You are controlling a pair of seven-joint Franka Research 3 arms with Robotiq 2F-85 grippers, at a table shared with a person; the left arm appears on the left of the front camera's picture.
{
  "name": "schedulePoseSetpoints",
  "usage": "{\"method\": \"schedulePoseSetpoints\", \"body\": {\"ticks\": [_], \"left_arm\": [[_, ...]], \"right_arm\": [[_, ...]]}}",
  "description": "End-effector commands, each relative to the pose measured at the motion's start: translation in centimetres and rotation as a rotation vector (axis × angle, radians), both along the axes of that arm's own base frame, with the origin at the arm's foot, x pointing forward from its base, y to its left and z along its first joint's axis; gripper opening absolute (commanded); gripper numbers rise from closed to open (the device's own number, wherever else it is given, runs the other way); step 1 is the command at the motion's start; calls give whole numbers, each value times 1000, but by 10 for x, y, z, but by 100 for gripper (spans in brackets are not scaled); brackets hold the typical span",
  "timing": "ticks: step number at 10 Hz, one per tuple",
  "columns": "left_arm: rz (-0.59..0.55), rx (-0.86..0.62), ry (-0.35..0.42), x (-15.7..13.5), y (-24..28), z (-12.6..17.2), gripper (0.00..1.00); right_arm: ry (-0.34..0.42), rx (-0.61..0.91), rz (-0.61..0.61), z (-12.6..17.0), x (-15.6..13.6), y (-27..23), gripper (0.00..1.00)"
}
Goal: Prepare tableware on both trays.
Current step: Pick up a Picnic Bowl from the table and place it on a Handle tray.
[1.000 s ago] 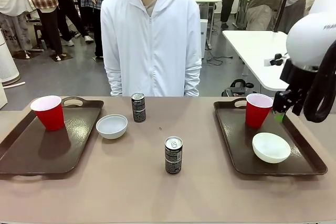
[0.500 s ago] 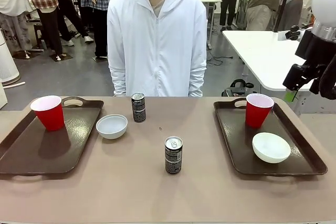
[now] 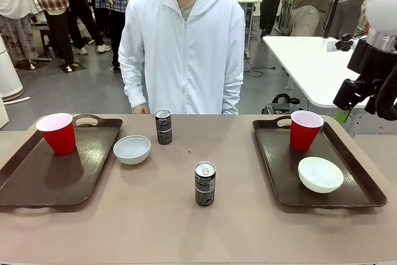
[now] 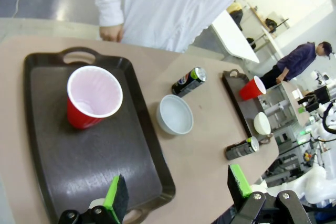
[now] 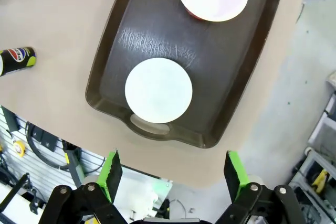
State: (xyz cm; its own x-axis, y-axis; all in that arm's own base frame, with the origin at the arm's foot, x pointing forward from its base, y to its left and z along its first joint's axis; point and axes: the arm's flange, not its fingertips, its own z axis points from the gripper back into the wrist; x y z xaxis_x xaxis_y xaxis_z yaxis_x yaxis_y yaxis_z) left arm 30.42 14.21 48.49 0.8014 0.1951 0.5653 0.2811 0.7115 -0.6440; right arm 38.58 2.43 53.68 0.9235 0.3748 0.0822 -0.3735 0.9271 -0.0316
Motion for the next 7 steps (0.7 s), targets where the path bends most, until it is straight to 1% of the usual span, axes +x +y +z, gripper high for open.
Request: {"method": "schedulePoseSetpoints", "body": {"ticks": [1,2,3,4,5,6,7], "left_arm": [[-6,-5,-13,-1,2,-1,100],[0,0,0,0,0,0,100],[17,28,29,0,-5,18,100],[11,157,63,-1,-31,38,100],[-25,324,201,1,-66,56,100],[-56,465,302,1,-90,67,100],[-73,576,381,-3,-109,73,100]], "right_arm": [[-9,-3,-4,-4,0,1,100],[-9,-3,-4,-4,0,1,100],[-9,-3,-4,-4,0,1,100],[0,0,0,0,0,0,100],[35,94,-22,1,-25,-25,100],[69,147,-66,-1,-40,-44,100],[98,192,-66,-2,-55,-58,100]]}}
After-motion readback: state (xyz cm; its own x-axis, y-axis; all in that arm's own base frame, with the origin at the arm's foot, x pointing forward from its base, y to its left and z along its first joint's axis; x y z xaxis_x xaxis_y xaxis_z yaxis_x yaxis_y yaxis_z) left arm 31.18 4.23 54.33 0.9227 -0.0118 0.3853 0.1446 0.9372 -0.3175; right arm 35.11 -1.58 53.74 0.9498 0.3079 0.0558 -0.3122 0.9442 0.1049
